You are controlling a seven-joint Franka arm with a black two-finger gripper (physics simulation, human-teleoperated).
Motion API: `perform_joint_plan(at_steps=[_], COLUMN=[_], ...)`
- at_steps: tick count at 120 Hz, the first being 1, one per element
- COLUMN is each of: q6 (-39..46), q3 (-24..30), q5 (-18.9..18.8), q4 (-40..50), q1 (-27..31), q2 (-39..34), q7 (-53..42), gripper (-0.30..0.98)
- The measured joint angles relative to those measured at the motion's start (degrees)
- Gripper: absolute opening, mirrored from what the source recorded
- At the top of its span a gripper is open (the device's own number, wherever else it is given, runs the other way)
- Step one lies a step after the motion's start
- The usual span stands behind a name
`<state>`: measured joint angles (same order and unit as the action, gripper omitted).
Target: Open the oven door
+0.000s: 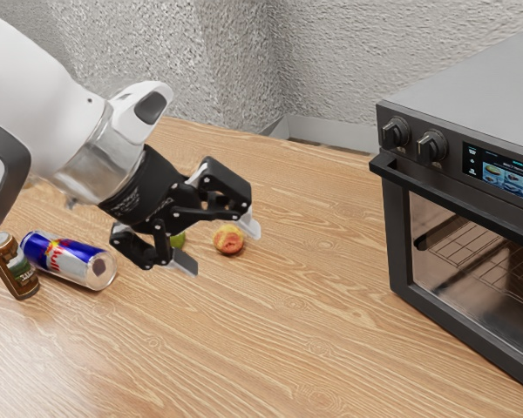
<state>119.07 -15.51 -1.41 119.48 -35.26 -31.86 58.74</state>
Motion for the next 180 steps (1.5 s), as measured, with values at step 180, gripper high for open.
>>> perform_joint_plan(at_steps=[180], q6=[23.06], q3=[0.6], q5=[0.96], q4=[-12.09], q1=[-9.37], q2=[22.39], q7=[33.96], gripper=[0.68])
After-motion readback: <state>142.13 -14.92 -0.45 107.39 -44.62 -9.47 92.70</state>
